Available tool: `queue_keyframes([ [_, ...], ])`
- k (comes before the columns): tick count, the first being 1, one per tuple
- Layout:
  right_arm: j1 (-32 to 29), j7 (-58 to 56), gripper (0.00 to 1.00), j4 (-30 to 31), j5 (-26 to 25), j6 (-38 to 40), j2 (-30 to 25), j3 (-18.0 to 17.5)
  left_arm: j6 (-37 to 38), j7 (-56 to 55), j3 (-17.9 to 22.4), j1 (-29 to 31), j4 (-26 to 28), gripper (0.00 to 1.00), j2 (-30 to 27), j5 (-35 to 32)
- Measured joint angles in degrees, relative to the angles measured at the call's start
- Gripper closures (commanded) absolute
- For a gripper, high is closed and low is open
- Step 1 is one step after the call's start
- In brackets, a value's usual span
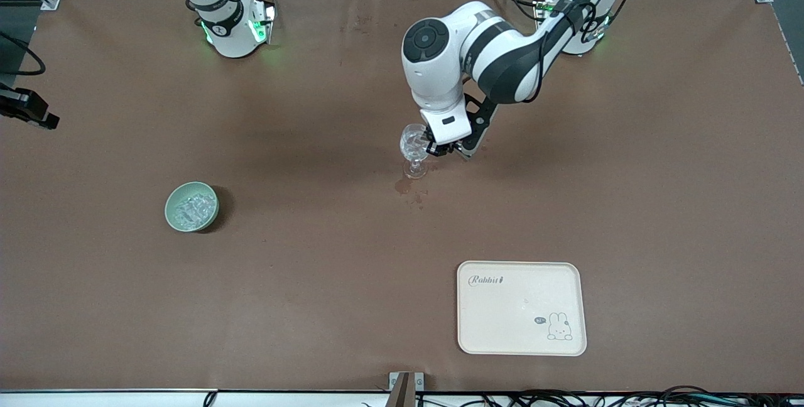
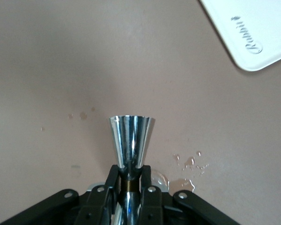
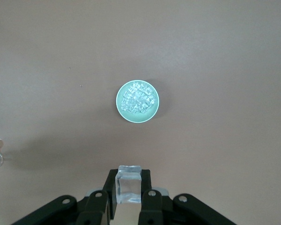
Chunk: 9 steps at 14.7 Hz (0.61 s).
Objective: Pour wine and add ice with both arms
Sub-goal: 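Tilt the jigger over the wine glass with the left gripper to pour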
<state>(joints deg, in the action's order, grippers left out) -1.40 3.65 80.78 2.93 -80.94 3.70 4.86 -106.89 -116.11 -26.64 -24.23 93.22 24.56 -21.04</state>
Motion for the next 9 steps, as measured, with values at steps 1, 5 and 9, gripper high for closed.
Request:
queue_keyframes([
  [1,0.0,0.0,0.99,0.0,0.0,0.0,0.0,0.0,0.3,0.0,0.0,-0.5,0.0,1.0,0.0,-1.1],
  [5,0.0,0.0,0.99,0.0,0.0,0.1,0.0,0.0,1.5,-1.0,0.0,-2.7,0.0,1.0,0.1,-3.9],
  [9,0.0,0.0,0.99,0.0,0.0,0.1,0.0,0.0,1.5,-2.5,0.1,-4.4,0.0,1.0,0.2,-8.0],
])
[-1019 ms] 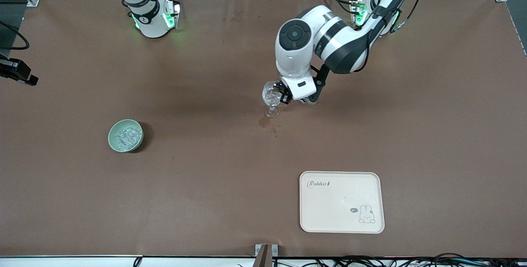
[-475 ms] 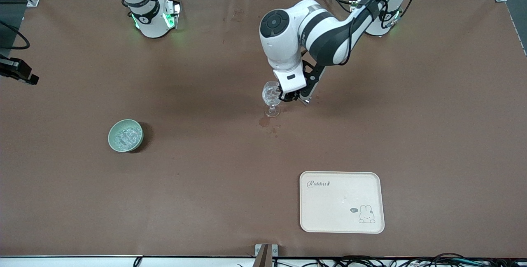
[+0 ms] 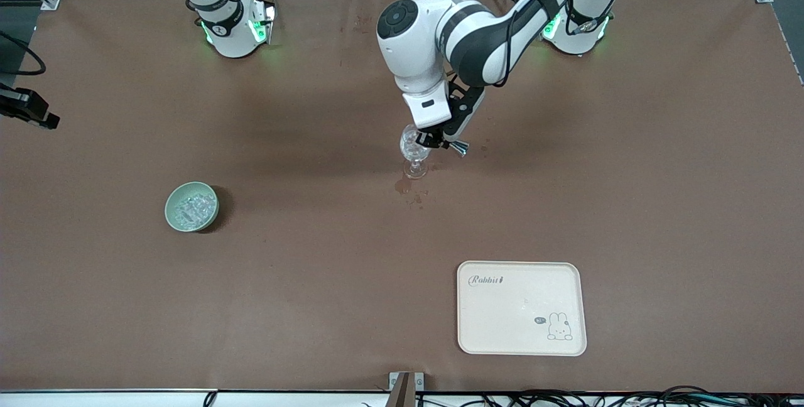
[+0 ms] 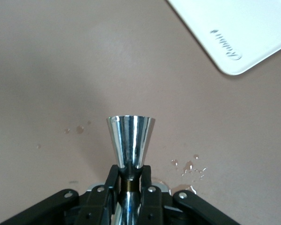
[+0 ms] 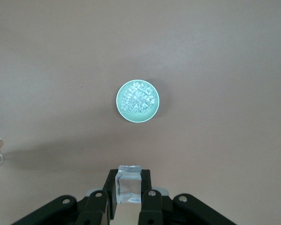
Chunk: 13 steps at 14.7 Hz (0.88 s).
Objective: Pour wine and add ice with both arms
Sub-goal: 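Tilt the jigger over the wine glass with the left gripper to pour, then move the jigger to the tray while the right gripper brings ice over the glass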
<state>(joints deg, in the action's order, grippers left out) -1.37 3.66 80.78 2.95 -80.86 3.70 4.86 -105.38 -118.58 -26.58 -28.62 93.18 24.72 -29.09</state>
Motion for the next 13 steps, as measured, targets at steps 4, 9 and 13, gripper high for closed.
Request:
queue_keyframes([
  [4,0.0,0.0,0.99,0.0,0.0,0.0,0.0,0.0,0.0,-1.1,0.0,-2.0,-0.3,1.0,0.1,-4.3],
  [9,0.1,0.0,0.99,0.0,0.0,0.0,0.0,0.0,0.0,-0.9,0.8,-0.7,-4.2,1.0,0.9,-4.9],
  [13,0.9,7.1,0.99,0.0,0.7,0.5,0.0,-2.7,-0.1,8.2,1.2,7.6,-9.6,0.99,1.1,6.6],
])
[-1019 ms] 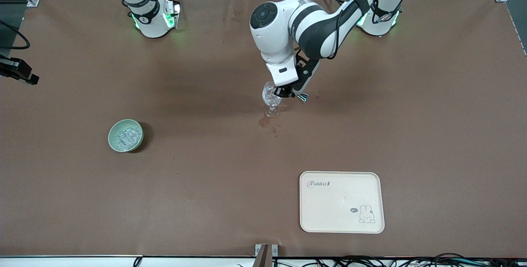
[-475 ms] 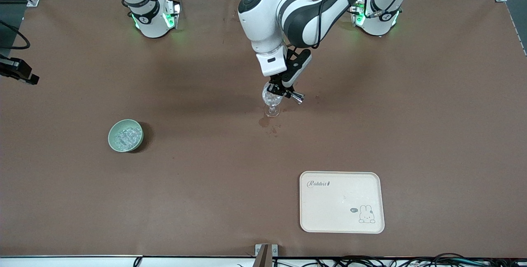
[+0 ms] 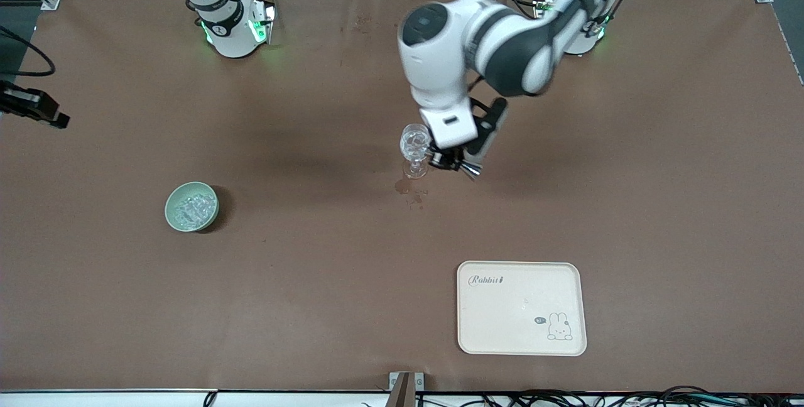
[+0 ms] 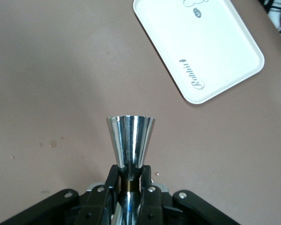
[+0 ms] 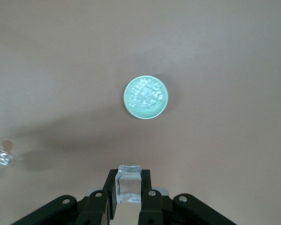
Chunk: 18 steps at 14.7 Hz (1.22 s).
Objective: Pour wine and add ice with both arms
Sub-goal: 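Move the jigger to the tray while the right gripper brings ice over the glass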
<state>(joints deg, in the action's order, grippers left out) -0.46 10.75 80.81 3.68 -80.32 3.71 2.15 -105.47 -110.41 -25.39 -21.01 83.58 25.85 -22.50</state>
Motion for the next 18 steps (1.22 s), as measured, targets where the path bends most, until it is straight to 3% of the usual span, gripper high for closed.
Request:
queue_keyframes([
  [5,4.3,24.0,0.99,0.0,0.2,-1.3,0.5,-12.4,-6.9,15.2,0.3,14.7,-4.2,1.0,3.5,20.8],
  [9,9.4,42.8,0.99,0.5,0.7,-9.0,4.8,-20.5,-15.8,26.3,0.3,24.7,-4.3,1.0,10.7,33.9],
  [12,15.6,52.8,1.0,0.8,0.7,-15.1,9.6,-22.4,-21.0,35.9,0.3,30.5,-5.8,0.99,17.5,46.8],
  [18,26.2,65.5,1.0,0.9,-1.2,-25.5,18.3,-22.5,-22.3,48.4,0.4,35.6,-12.8,0.99,31.9,70.4],
])
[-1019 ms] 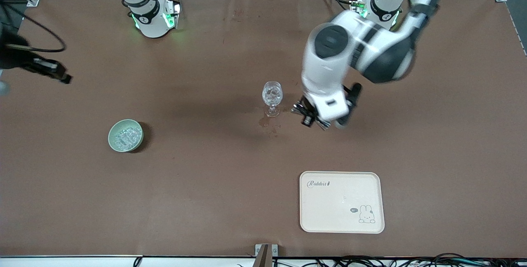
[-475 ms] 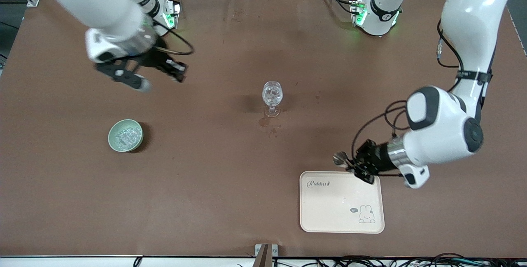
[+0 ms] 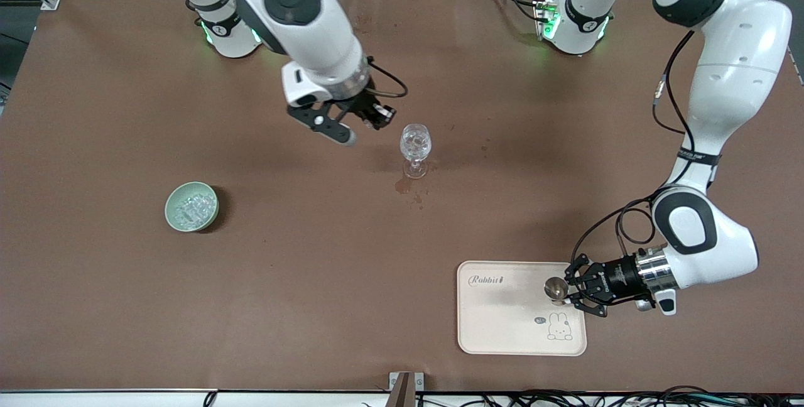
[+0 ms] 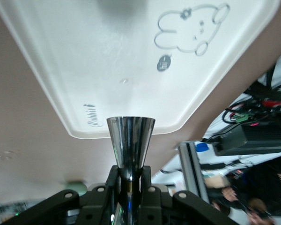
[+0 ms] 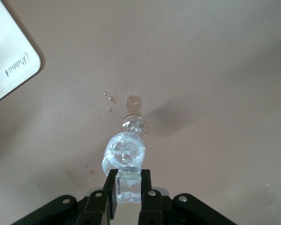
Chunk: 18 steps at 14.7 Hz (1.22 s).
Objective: Pour wine and add ice with both arms
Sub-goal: 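Move the jigger to the tray while the right gripper brings ice over the glass, then set the jigger on the tray while the right gripper holds ice above the glass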
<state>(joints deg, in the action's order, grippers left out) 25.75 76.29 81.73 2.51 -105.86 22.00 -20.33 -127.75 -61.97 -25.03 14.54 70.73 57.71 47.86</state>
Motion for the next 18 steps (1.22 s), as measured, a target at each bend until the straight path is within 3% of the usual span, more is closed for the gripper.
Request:
queue_keyframes([
  [7,4.0,3.0,0.99,-0.1,-1.3,-5.0,5.7,0.0,-0.2,4.6,0.0,2.2,-0.9,0.96,6.8,13.0],
  [11,5.1,4.1,0.99,-0.1,-1.6,-6.4,7.8,0.0,-0.1,4.7,-0.2,1.7,-1.1,0.89,7.2,16.0],
  [16,5.2,4.3,0.99,-0.1,-1.5,-7.2,9.0,0.0,-0.1,6.0,-0.2,1.5,-1.0,0.71,8.1,16.0],
  [18,5.4,4.4,0.99,-0.1,-1.5,-7.7,9.1,0.0,-0.1,6.9,-0.2,1.6,-1.0,0.51,8.5,16.1],
])
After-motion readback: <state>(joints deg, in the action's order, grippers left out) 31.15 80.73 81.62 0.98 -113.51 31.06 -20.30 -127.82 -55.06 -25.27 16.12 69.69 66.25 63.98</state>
